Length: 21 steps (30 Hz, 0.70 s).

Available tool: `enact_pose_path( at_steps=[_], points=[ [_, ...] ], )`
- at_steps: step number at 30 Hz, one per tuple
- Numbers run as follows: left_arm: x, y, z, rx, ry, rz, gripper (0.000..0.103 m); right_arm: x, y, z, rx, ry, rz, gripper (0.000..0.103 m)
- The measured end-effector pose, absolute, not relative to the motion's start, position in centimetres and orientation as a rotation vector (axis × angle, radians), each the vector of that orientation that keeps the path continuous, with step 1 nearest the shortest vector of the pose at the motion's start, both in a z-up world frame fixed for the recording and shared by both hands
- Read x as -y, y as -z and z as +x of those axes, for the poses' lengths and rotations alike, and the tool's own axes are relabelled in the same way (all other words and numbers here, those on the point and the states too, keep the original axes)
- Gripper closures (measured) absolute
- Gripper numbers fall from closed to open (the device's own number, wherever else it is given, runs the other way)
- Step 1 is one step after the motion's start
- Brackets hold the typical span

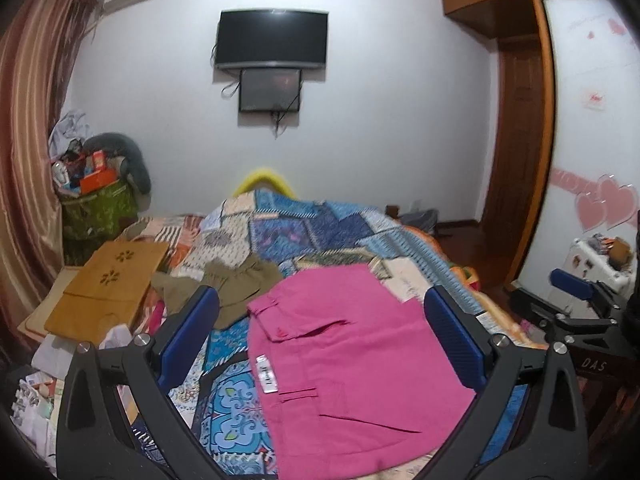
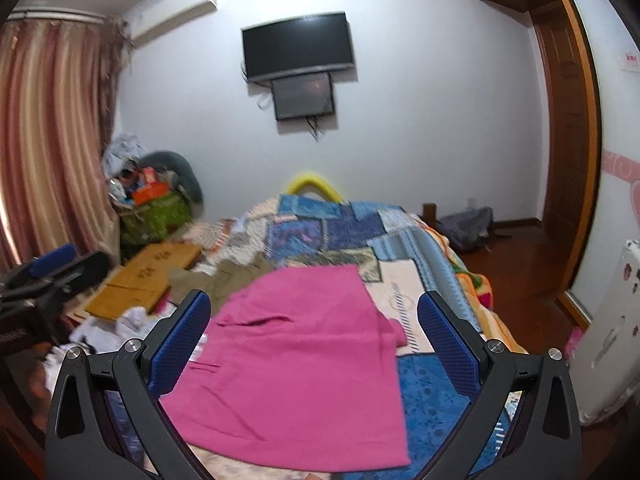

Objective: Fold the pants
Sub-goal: 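Lower both grippers to the pink pants' waistband and leg edge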

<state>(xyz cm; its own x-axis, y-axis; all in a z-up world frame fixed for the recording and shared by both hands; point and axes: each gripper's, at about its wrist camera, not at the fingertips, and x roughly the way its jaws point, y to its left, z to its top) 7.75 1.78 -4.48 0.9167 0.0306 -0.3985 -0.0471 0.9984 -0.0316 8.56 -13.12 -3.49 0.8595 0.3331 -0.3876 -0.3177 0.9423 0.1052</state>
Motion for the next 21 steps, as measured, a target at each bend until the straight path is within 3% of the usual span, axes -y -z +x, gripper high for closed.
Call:
enact_pose_path(
  at_steps=[16, 19, 21],
  points=[
    [-5.0, 15.7, 20.4, -0.727, -0.067, 0.092, 0.0, 15.7, 11.9, 18.8, -0.721, -0.279, -0.061, 0.0],
    [-6.3, 17.9, 22.1, -0.811, -0.047, 0.051, 0.015, 16.1, 13.9, 20.4, -0.798, -0.296, -0.043, 0.004],
    [-7.1, 18.9, 23.0, -0.862, -0.029, 0.021, 0.027, 16.0, 15.0, 21.2, -0.839, -0.313, -0.045, 0.018]
  ],
)
